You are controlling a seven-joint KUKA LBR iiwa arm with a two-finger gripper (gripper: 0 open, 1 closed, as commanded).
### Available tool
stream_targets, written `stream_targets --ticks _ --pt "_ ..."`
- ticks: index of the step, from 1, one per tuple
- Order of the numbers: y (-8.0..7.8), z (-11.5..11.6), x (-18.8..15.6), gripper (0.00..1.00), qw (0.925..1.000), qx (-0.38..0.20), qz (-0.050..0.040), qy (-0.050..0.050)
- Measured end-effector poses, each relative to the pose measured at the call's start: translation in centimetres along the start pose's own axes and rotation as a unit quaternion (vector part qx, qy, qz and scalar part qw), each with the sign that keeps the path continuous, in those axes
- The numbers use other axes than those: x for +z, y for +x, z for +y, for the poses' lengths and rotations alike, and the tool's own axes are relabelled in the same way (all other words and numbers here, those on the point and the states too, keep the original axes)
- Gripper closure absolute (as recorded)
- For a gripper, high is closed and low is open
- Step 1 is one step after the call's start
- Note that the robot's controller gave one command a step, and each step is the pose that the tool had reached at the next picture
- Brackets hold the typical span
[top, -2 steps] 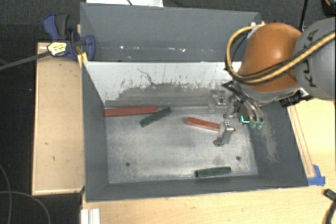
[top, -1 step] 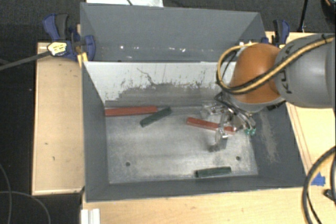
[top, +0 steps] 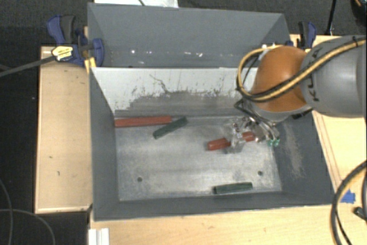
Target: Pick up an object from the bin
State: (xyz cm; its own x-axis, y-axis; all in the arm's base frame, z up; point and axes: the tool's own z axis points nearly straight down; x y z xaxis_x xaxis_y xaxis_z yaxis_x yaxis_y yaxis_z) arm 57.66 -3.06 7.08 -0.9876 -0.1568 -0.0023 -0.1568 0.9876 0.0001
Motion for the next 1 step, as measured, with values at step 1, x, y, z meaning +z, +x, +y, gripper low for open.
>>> stream_targets --ticks 1 --pt "0.42 -2.23 -14.50 1.00 0.9973 -0.074 -0.0042 0.002"
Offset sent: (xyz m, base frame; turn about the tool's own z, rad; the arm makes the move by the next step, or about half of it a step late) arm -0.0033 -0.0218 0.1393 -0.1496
